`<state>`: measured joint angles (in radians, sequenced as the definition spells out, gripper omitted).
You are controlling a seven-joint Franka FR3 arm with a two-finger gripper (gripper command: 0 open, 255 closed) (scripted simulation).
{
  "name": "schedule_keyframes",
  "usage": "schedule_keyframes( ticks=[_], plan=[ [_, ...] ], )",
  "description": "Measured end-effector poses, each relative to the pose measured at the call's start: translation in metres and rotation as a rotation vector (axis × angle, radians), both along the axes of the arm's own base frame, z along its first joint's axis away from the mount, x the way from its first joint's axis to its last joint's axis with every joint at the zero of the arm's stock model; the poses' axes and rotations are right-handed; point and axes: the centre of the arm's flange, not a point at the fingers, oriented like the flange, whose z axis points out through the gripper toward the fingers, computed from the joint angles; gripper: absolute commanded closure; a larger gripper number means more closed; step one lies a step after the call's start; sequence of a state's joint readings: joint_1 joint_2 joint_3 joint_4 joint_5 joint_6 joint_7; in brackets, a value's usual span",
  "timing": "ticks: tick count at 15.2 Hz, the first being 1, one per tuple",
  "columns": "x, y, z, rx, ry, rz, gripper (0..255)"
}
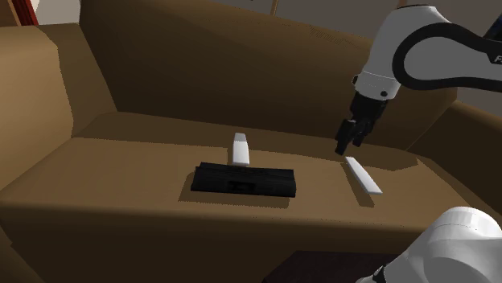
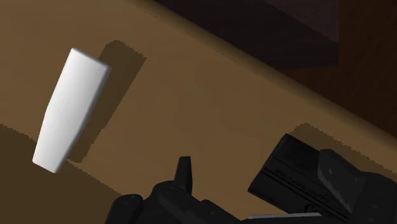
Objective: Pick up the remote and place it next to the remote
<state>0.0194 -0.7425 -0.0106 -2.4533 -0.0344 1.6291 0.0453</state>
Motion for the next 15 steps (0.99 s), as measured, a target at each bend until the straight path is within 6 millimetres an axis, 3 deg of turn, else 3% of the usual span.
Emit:
schedule_keyframes(
  ticks=[3,5,15],
  plan=[
    [0.01,0.008,-0.007,-0.001,-0.002,-0.021,0],
    [0.027,0.019,-0.017,-0.002,-0.006,-0.054,0],
    [0.135,0.064,-0.072,-0.009,-0.028,-0.238,0]
  ],
)
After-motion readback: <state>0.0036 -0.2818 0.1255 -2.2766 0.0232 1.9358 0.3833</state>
